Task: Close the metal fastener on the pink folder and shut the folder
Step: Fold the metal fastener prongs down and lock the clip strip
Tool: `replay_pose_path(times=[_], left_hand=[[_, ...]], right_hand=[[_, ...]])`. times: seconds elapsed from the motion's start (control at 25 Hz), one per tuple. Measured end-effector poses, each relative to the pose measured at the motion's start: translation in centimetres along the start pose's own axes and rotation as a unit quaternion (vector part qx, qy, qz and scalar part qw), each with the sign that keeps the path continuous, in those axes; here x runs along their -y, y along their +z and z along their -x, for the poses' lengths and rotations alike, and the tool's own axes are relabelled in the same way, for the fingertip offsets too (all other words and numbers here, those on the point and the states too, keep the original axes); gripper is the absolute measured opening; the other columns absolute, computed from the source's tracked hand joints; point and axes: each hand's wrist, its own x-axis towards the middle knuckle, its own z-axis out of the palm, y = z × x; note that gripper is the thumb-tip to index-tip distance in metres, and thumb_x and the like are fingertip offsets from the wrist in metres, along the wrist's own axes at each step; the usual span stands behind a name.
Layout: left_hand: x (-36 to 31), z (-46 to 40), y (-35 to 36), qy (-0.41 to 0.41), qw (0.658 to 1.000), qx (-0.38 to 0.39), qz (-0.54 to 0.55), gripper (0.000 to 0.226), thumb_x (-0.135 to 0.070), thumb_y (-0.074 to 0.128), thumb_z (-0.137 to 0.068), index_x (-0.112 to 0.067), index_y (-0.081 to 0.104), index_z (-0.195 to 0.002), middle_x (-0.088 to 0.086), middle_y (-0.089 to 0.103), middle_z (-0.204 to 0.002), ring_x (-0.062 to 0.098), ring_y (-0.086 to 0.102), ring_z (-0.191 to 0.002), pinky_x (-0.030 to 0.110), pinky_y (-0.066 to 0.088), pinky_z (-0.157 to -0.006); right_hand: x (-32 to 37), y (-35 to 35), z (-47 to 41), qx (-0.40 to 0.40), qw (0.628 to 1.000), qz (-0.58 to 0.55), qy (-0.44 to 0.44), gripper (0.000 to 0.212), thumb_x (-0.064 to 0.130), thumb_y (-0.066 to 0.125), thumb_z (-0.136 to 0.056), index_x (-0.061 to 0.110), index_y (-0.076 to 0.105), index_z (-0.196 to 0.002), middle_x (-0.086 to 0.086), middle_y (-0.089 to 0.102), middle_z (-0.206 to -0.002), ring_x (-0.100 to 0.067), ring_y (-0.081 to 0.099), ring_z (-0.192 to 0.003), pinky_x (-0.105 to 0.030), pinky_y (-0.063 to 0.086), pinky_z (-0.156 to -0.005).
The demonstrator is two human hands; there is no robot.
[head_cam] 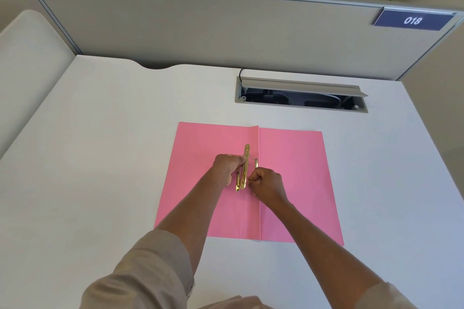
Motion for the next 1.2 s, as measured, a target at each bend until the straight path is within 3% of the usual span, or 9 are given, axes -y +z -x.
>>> replay_pose_path(times=[0.12,0.24,0.44,0.6,0.76,0.88,1.0,1.08,1.2], left_hand=[[-0.1,-0.2,0.2,-0.006,1.000,-0.003,-0.010,0.019,-0.022,0.076,-0.086,-0.006,0.075,-0.097,0.004,0.068,-0.087,0.013,0.055,-0.064,0.027,0.032,-0.053],[-0.2,-0.2,0.5,-0.009,1.000,-0.001,-0.013,0.013,-0.022,0.075,-0.087,-0.010,0.073,-0.091,0.004,0.069,-0.090,0.013,0.056,-0.067,0.027,0.032,-0.056],[-0.1,-0.2,0.5,-0.001,1.000,-0.001,-0.016,0.014,-0.021,0.074,-0.087,-0.009,0.075,-0.094,0.004,0.069,-0.090,0.014,0.057,-0.068,0.025,0.029,-0.053],[0.4,0.2,0.5,0.008,1.000,0.004,0.001,0.013,-0.019,0.076,-0.086,-0.010,0.075,-0.095,0.005,0.070,-0.093,0.017,0.059,-0.078,0.024,0.031,-0.054],[1.1,0.7,0.8,0.023,0.999,0.023,0.020,0.005,-0.017,0.074,-0.088,-0.013,0.072,-0.086,0.007,0.070,-0.092,0.020,0.061,-0.080,0.025,0.043,-0.062],[1.7,0.9,0.7,0.033,0.998,0.034,0.035,0.008,-0.012,0.070,-0.090,-0.014,0.069,-0.082,0.007,0.069,-0.079,0.018,0.060,-0.066,0.026,0.045,-0.059],[2.1,1.0,0.5,0.052,0.998,0.032,0.016,0.012,-0.009,0.068,-0.090,-0.014,0.068,-0.079,0.006,0.064,-0.065,0.014,0.049,-0.050,0.021,0.031,-0.041],[2.2,1.1,0.7,0.066,0.997,0.030,-0.004,0.013,-0.010,0.069,-0.089,-0.015,0.068,-0.078,0.006,0.065,-0.065,0.013,0.052,-0.046,0.018,0.030,-0.039],[2.3,1.2,1.0,0.087,0.995,0.012,-0.048,0.007,-0.013,0.072,-0.087,-0.015,0.071,-0.081,0.006,0.071,-0.070,0.012,0.059,-0.042,0.019,0.038,-0.039]], right_hand=[[0.0,0.3,-0.1,0.001,1.000,0.008,-0.002,0.025,0.005,0.064,-0.080,0.023,0.064,-0.065,0.007,0.068,-0.069,-0.004,0.056,-0.057,-0.025,0.047,-0.059],[-0.3,0.5,0.0,0.014,1.000,-0.002,-0.013,0.025,0.005,0.067,-0.081,0.025,0.064,-0.065,0.013,0.061,-0.055,0.001,0.052,-0.047,-0.022,0.044,-0.056],[-0.6,0.4,0.3,-0.003,0.998,-0.064,-0.001,0.023,0.001,0.064,-0.083,0.020,0.068,-0.071,0.007,0.068,-0.064,-0.010,0.057,-0.055,-0.031,0.053,-0.057],[-0.7,0.4,0.6,0.001,0.997,-0.082,-0.003,0.022,-0.002,0.064,-0.082,0.017,0.069,-0.073,0.005,0.068,-0.065,-0.012,0.058,-0.058,-0.030,0.052,-0.060],[-1.1,-0.1,0.9,0.020,0.994,-0.108,-0.004,0.018,-0.003,0.064,-0.082,0.013,0.071,-0.083,0.004,0.069,-0.071,-0.010,0.057,-0.058,-0.029,0.051,-0.061],[-1.8,-0.8,1.2,0.016,0.993,-0.119,-0.007,0.025,-0.002,0.065,-0.081,0.016,0.072,-0.097,0.005,0.074,-0.085,-0.004,0.059,-0.057,-0.020,0.049,-0.060],[-2.6,-1.2,1.5,-0.007,0.991,-0.131,0.004,0.026,-0.001,0.063,-0.086,0.016,0.069,-0.104,-0.002,0.074,-0.096,-0.021,0.071,-0.073,-0.026,0.056,-0.066],[-3.0,-1.4,1.5,-0.020,0.990,-0.140,0.018,0.021,0.002,0.062,-0.088,0.016,0.069,-0.102,-0.007,0.072,-0.095,-0.027,0.071,-0.078,-0.033,0.059,-0.070],[-3.3,-1.5,1.5,-0.015,0.989,-0.142,0.021,0.017,0.003,0.062,-0.088,0.016,0.069,-0.098,-0.011,0.072,-0.089,-0.020,0.067,-0.070,-0.023,0.056,-0.061]])
